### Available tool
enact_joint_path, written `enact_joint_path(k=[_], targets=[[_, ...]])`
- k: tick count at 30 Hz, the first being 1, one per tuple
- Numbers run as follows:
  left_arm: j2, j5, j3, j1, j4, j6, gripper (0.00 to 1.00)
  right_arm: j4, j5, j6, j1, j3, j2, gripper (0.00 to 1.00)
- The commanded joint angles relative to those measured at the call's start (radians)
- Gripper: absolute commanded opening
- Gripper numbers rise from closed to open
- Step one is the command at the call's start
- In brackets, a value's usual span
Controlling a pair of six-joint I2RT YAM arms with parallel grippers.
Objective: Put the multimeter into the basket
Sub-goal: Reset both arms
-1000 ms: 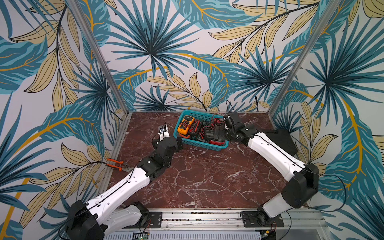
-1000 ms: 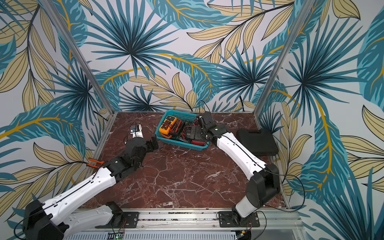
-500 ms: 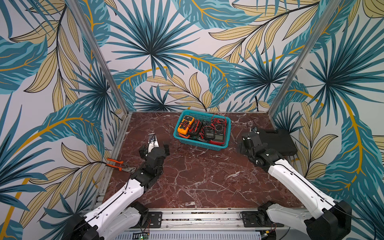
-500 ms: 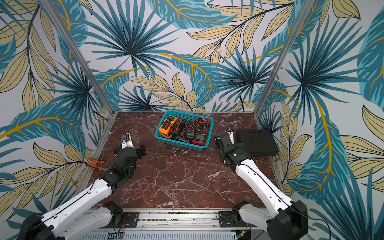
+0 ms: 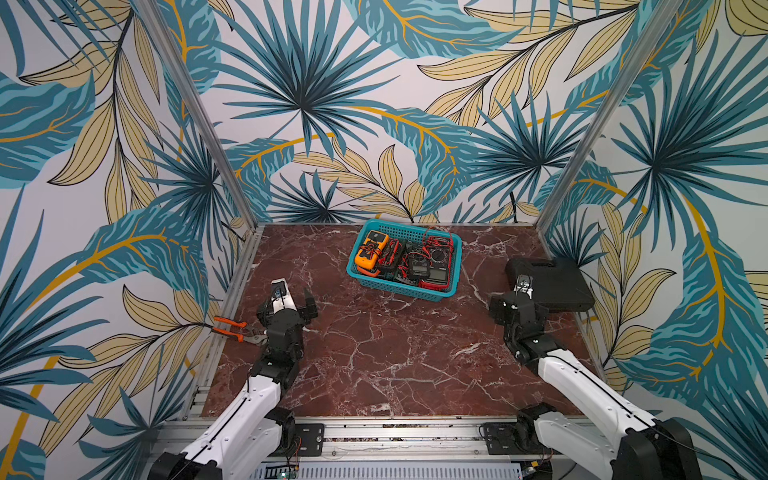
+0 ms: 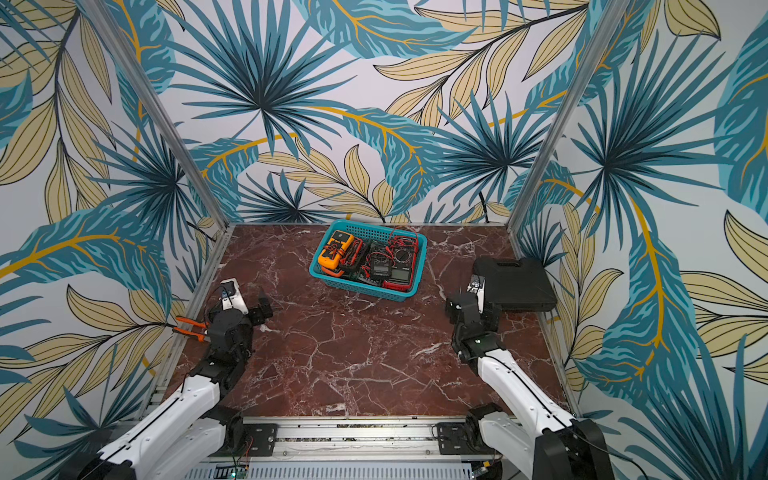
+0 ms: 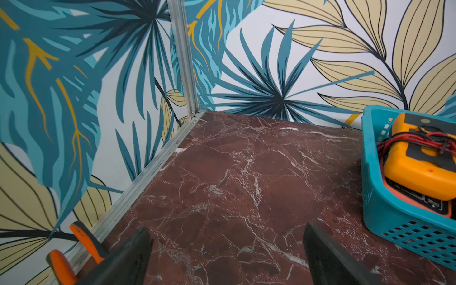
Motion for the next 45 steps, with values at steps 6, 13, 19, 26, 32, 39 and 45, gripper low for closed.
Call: enact_joint_path(k=[6, 13, 19, 26, 32, 39, 45], targets=[[0.243, 0.159, -0.050, 0.030, 0.324, 0.044, 1.00, 0.610, -0.072, -0.195, -0.022, -0.198, 0.048, 1.00], [0.391, 0.253, -0.034, 0.068, 0.515, 0.057, 1.00, 0.784, -0.213, -0.225, -0.030, -0.208, 0.186, 0.99], [0.435, 0.321, 0.036, 0.118, 0.444, 0.042, 1.00, 0.855, -0.335, -0.233, -0.055, -0.178, 0.282, 0.99], [0.356, 0.292, 0.000, 0.168, 0.394, 0.141, 1.00, 0.939, -0.426, -0.211, -0.099, -0.154, 0.417, 0.99], [0.441, 0.395, -0.046, 0.209, 0.625, 0.140, 1.00, 1.058, -0.490, -0.209, -0.130, -0.170, 0.496, 1.00], [0.691, 0.506, -0.015, 0.216, 0.831, 0.151, 1.00, 0.916, -0.533, -0.197, -0.145, -0.118, 0.474, 0.99], [0.666, 0.579, 0.085, 0.263, 0.604, 0.121, 1.00, 0.809, -0.554, -0.174, -0.170, -0.057, 0.480, 0.99]])
